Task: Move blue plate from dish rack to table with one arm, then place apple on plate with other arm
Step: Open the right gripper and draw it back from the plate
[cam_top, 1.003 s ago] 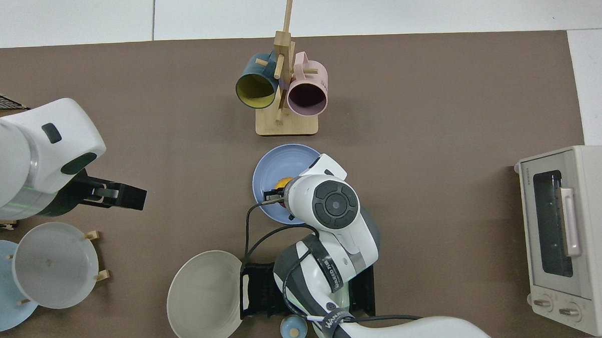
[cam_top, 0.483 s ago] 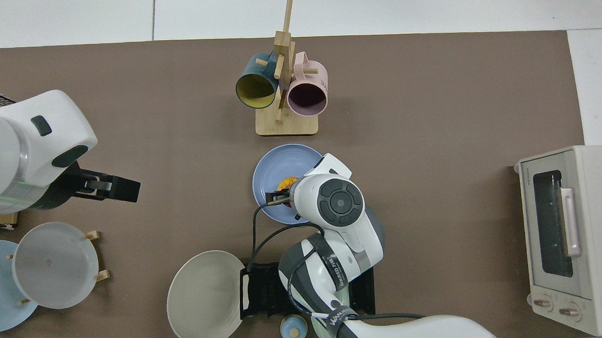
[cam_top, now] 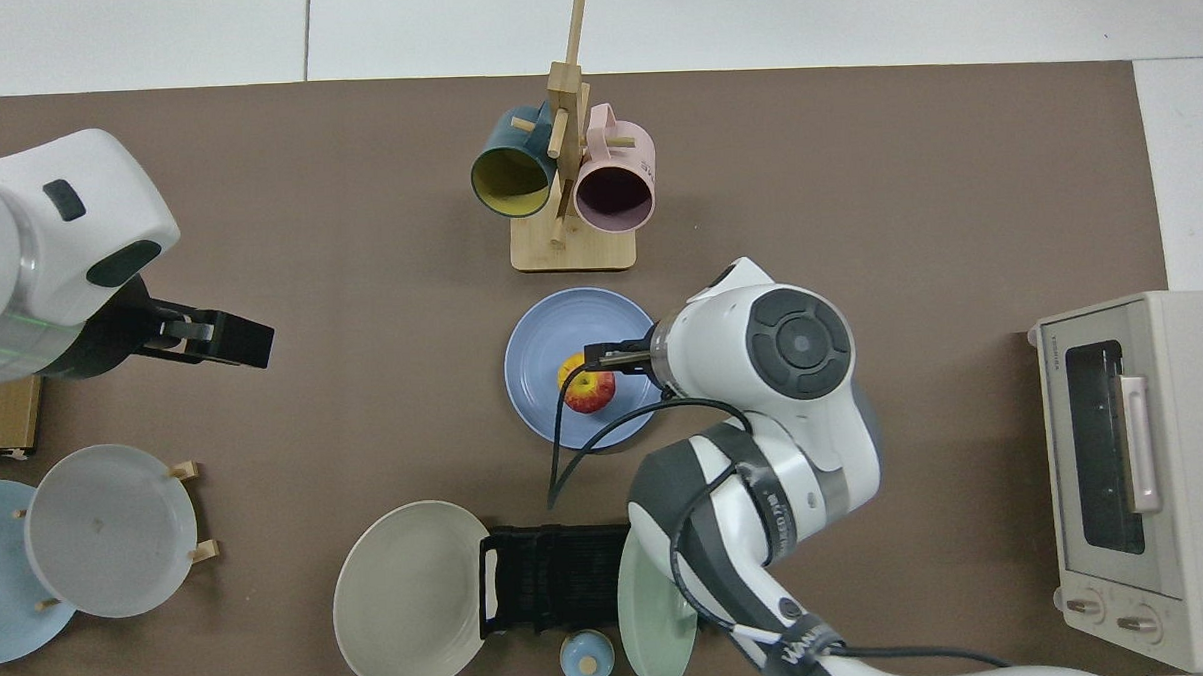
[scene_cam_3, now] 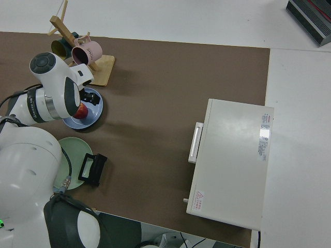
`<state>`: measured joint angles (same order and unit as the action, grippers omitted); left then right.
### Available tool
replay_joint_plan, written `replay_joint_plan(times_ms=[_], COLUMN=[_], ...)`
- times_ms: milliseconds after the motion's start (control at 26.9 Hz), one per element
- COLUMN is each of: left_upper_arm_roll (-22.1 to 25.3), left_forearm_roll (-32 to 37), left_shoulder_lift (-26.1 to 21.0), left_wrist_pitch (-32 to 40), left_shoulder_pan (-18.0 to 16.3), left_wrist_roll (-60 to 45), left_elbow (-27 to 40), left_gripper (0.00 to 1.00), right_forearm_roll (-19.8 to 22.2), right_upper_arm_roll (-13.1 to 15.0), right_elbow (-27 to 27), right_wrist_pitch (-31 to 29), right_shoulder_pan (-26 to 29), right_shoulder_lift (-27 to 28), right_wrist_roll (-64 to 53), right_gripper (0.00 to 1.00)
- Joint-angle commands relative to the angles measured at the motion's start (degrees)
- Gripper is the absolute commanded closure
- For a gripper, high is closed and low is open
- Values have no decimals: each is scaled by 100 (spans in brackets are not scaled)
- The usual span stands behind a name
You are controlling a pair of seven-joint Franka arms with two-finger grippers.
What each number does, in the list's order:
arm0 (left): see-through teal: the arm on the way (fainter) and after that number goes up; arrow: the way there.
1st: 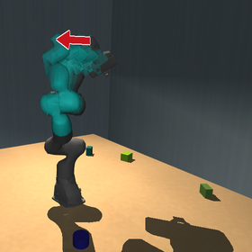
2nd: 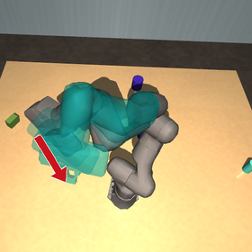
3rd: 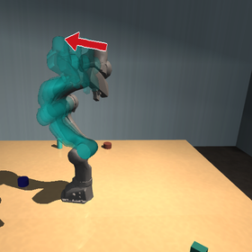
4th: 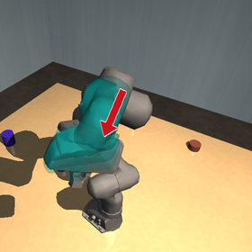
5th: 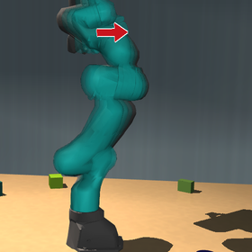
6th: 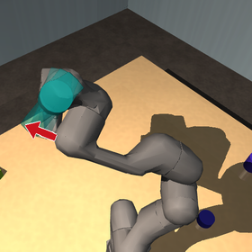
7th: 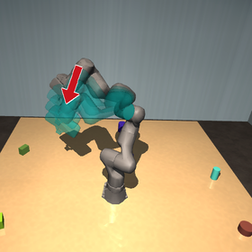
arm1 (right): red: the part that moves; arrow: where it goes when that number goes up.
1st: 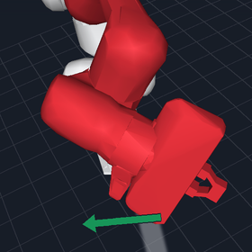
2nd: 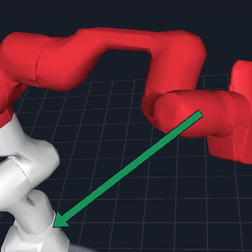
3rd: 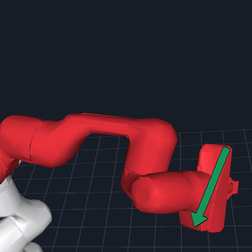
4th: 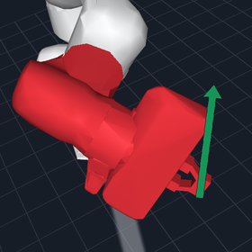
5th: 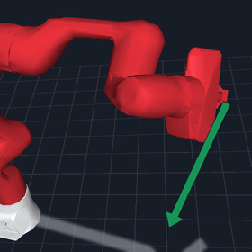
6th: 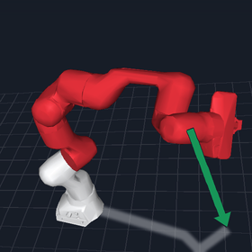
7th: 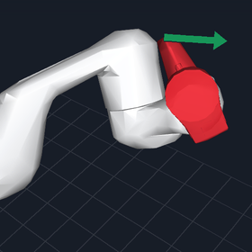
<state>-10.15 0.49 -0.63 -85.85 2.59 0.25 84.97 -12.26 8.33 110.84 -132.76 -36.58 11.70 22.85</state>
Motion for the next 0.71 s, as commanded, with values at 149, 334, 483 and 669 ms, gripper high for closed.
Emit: replay_joint_plan(times_ms=[149, 334, 483, 669], left_upper_arm_roll=[30, 30, 30, 30], left_forearm_roll=[118, 109, 92, 56], left_shoulder_lift=[237, 388, 397, 388], left_wrist_pitch=[139, 122, 87, 78], left_shoulder_pan=[14, 23, 14, 5], left_wrist_roll=[-16, -34, -34, -34], left_elbow=[246, 485, 494, 494], left_gripper=[0, 0, 0, 0], right_forearm_roll=[637, 743, 997, 1112], right_upper_arm_roll=[-51, -51, -51, -60], right_elbow=[114, 114, 105, -27], right_wrist_pitch=[1269, 1840, 2201, 2465], right_shoulder_pan=[766, 1284, 1662, 2277], right_shoulder_lift=[-941, -1284, -1486, -1592], right_wrist_roll=[-570, -852, -1282, -1941], right_gripper=[0, 0, 0, 0])
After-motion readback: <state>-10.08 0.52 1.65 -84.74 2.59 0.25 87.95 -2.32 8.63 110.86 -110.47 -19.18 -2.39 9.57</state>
